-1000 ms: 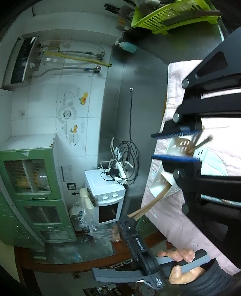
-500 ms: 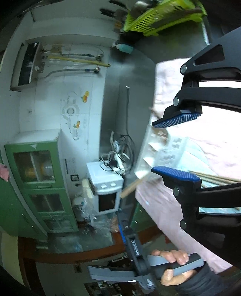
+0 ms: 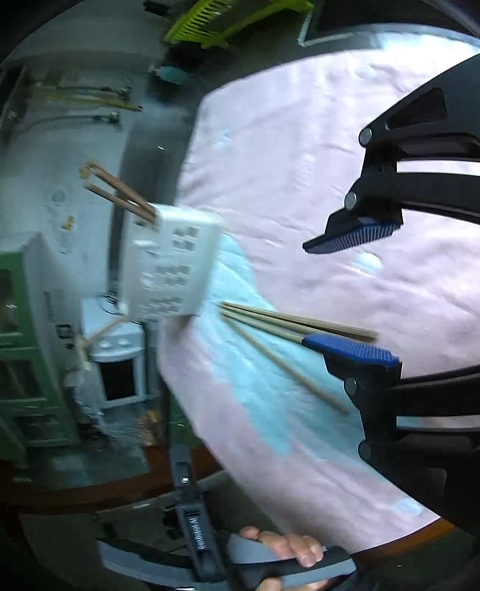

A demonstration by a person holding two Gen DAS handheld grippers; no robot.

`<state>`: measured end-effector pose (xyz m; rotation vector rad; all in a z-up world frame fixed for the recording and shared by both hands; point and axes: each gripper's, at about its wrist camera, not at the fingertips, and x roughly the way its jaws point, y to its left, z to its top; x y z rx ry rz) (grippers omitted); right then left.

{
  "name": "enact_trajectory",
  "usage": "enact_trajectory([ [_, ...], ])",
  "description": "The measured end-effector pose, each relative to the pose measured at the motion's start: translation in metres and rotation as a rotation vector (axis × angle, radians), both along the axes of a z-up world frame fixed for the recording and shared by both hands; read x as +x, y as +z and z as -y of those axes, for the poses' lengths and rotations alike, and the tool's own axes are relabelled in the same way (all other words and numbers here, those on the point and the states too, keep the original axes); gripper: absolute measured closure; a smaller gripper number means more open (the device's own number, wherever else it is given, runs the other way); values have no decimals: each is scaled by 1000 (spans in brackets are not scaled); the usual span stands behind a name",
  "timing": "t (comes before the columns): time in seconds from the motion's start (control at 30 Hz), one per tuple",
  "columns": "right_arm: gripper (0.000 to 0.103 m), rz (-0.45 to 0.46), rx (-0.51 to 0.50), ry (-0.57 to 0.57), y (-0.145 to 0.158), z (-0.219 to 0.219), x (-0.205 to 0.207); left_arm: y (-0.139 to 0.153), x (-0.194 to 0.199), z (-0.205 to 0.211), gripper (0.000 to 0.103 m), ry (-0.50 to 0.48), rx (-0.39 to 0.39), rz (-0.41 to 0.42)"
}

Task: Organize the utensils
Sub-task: 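Move both open grippers back to the remaining chopsticks on the towel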

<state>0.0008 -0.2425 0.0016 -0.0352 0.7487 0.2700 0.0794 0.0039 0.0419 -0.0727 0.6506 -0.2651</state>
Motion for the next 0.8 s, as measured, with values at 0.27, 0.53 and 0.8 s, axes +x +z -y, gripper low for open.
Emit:
enact_trajectory([
  [0.27, 77, -90, -10, 35, -42, -16, -1, -53, -21, -2, 13, -3, 28, -113],
  [0.53, 83, -132, -26, 52, -57, -25, 7, -77, -37, 7, 13, -39, 67, -152],
  [0.8, 88, -149, -37, 68, -62, -32, 15, -89, -47, 25, 13, -95, 109, -181],
])
